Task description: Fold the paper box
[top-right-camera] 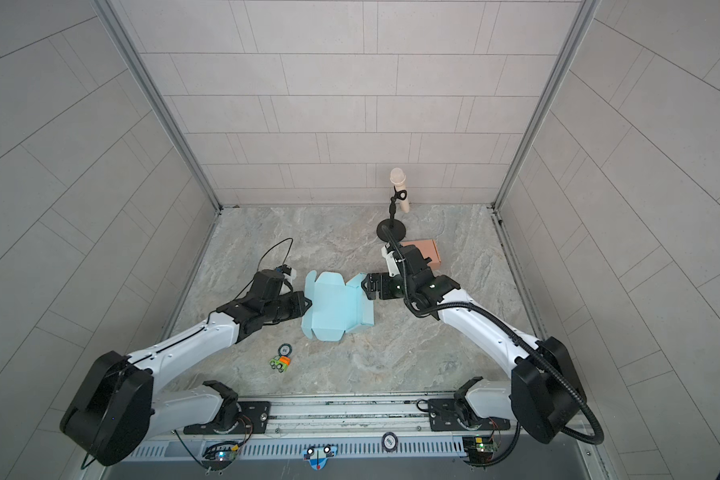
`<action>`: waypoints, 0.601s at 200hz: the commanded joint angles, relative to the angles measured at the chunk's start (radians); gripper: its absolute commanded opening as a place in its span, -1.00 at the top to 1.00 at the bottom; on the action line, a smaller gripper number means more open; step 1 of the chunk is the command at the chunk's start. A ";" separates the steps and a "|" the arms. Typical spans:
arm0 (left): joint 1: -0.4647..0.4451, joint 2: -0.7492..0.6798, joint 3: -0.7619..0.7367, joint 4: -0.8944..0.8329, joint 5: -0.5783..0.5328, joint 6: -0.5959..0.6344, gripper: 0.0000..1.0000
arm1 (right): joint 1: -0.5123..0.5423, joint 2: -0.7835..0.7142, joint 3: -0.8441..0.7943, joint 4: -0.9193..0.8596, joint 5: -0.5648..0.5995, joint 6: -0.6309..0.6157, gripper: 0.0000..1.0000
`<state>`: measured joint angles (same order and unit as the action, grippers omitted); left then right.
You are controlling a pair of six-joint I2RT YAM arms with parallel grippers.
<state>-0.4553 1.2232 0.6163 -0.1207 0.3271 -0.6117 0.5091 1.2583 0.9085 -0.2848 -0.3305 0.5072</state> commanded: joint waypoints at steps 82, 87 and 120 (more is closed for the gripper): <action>-0.123 0.014 0.375 -0.449 0.021 0.454 0.95 | 0.009 -0.018 -0.138 0.456 -0.243 -0.256 -0.70; -0.126 0.016 0.390 -0.467 0.018 0.470 0.96 | 0.012 -0.015 -0.147 0.472 -0.254 -0.271 -0.69; -0.145 0.052 0.461 -0.559 0.024 0.560 0.97 | 0.026 0.017 -0.145 0.424 -0.296 -0.429 -0.73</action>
<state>-0.5838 1.2484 1.0157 -0.5648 0.3473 -0.1654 0.5251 1.2598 0.7464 0.1013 -0.5541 0.2398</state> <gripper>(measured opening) 0.062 0.858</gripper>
